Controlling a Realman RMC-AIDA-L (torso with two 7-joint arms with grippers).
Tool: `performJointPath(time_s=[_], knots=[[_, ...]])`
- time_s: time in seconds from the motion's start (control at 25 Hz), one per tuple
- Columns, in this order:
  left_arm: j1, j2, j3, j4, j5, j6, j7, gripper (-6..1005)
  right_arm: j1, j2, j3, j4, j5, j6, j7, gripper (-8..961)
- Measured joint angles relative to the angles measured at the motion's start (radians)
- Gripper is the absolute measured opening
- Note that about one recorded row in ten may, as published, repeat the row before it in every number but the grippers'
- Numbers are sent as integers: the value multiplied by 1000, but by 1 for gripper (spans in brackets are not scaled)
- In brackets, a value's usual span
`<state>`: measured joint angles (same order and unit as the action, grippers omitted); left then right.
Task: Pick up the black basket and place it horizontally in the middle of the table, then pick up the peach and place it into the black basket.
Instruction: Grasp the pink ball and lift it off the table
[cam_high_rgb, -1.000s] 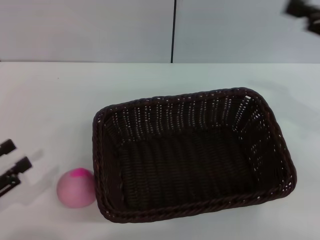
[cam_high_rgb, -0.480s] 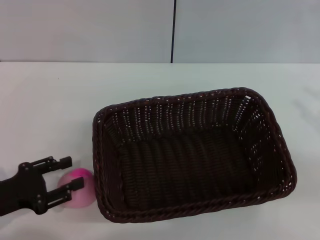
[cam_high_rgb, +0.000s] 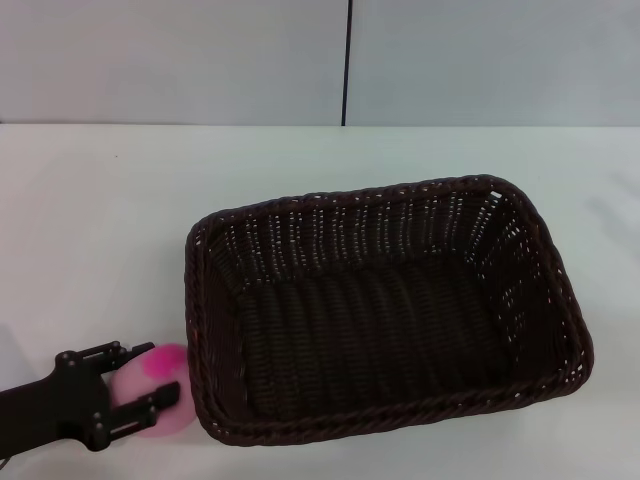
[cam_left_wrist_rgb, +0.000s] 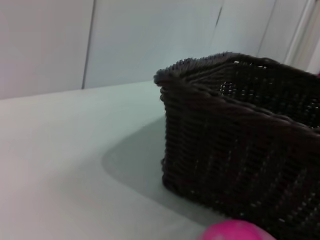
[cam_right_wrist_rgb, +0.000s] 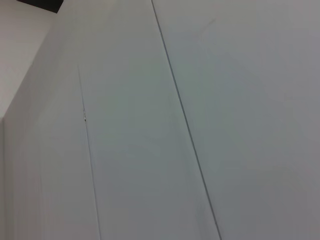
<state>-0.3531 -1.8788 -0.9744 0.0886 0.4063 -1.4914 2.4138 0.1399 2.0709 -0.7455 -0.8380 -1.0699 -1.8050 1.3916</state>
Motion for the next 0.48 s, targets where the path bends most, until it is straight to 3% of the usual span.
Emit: performJointPath(time_s=[0.4,0.48], knots=[[16,13,-9,1,-10,-21,15,515,3,-1,1,32,0,0,-1,558],[37,25,-58,3,-22,-82,15,491,3,-1,2,35,0,0,-2,558]])
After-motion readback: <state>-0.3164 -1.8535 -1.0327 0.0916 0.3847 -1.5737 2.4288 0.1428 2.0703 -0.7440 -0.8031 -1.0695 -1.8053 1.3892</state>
